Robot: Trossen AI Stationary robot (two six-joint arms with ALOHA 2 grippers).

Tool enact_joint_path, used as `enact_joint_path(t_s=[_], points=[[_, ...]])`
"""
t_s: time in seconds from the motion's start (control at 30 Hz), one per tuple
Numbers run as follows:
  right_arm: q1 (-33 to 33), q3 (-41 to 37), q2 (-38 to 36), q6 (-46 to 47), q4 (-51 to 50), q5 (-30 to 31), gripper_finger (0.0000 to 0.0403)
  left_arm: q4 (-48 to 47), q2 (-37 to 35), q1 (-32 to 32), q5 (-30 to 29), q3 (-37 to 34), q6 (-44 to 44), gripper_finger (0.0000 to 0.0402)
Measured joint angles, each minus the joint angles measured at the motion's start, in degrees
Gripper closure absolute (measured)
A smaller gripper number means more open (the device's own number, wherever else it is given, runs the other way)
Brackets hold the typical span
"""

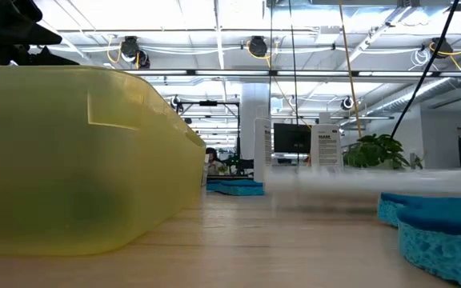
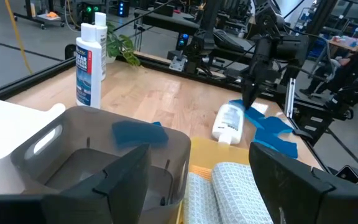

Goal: Pick & Place Kitchen Items
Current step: Put the blue sponge into the black bin

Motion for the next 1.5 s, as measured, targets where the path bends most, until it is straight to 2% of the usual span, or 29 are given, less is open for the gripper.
enact_joint_path(t_s=[0.07, 0.17, 0.33, 0.57, 0.67, 0.77, 0.93, 1.1, 1.23, 1.5], points=[[0.0, 0.0, -0.9, 0.7, 0.3, 2.6, 0.0393, 0.0, 0.0, 0.0, 0.0, 0.0, 0.0, 0.0128], [-0.5, 0.0, -2.7, -1.2, 1.2, 2.7, 0.0359, 0.0, 0.0, 0.0, 0.0, 0.0, 0.0, 0.0128], [-0.8, 0.0, -6.3, -7.6, 3.9, 2.4, 0.0263, 0.0, 0.0, 0.0, 0.0, 0.0, 0.0, 0.0128], [-0.6, -1.1, -5.4, -10.0, 6.2, -4.4, 0.013, 0.0, 0.0, 0.0, 0.0, 0.0, 0.0, 0.0128], [0.1, -4.1, -3.6, -10.2, 9.8, -7.3, 0.0096, 0.0, 0.0, 0.0, 0.0, 0.0, 0.0, 0.0128], [0.2, -6.9, -2.8, -11.1, 11.4, -8.2, 0.0083, 0.0, 0.0, 0.0, 0.0, 0.0, 0.0, 0.0128], [0.1, -11.1, -2.3, -13.9, 12.4, -4.3, 0.0089, 0.0, 0.0, 0.0, 0.0, 0.0, 0.0, 0.0128], [-0.2, -13.9, -2.2, -11.1, 11.9, -4.2, 0.0126, 0.0, 0.0, 0.0, 0.0, 0.0, 0.0, 0.0128], [-0.2, -15.6, -2.1, -5.1, 11.5, -4.7, 0.0177, 0.0, 0.0, 0.0, 0.0, 0.0, 0.0, 0.0128], [-0.3, -16.2, -3.1, -0.6, 11.2, -8.1, 0.031, 0.0, 0.0, 0.0, 0.0, 0.0, 0.0, 0.0128]])
